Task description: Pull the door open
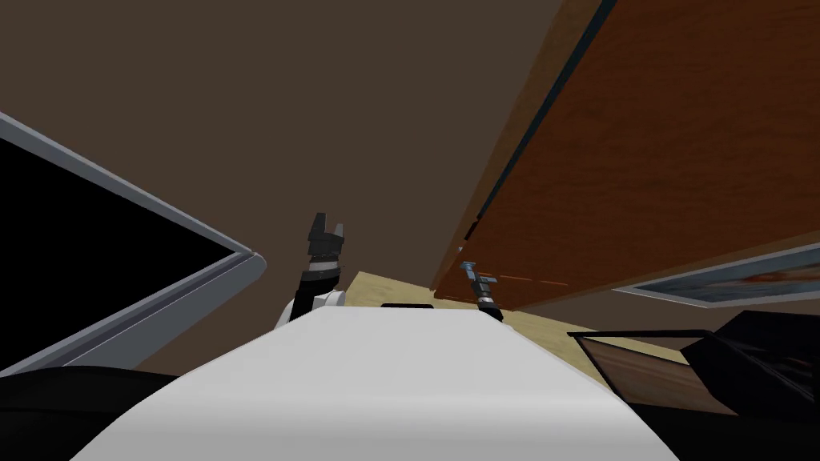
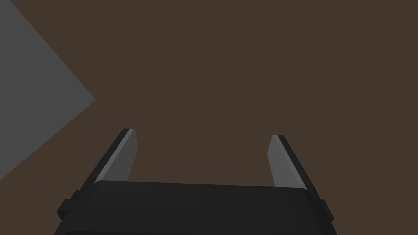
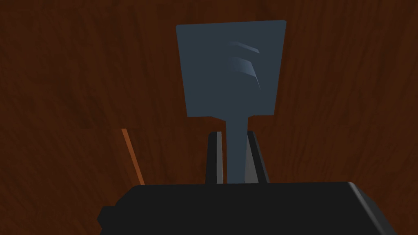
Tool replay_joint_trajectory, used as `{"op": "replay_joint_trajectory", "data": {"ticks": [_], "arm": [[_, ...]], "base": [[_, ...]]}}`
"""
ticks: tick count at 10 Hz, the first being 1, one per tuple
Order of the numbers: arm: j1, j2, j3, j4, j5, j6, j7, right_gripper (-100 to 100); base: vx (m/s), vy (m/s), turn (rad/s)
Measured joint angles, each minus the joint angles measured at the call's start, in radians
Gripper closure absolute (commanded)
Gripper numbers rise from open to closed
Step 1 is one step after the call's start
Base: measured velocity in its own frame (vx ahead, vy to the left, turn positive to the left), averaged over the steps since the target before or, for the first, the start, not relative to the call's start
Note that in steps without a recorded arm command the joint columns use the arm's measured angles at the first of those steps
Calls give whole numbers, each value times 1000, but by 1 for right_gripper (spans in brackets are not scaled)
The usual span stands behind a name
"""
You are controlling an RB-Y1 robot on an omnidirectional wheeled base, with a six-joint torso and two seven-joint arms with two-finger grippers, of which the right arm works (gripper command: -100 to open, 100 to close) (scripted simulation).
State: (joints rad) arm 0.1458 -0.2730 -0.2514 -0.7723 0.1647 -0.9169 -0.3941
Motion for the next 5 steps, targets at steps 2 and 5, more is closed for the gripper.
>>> {"op": "replay_joint_trajectory", "data": {"ticks": [2,5], "arm": [[10,-12,6,22,8,-36,-15,100],[48,-31,17,16,24,-70,-48,100]], "base": [[-207,-51,163],[-169,-49,136]]}}
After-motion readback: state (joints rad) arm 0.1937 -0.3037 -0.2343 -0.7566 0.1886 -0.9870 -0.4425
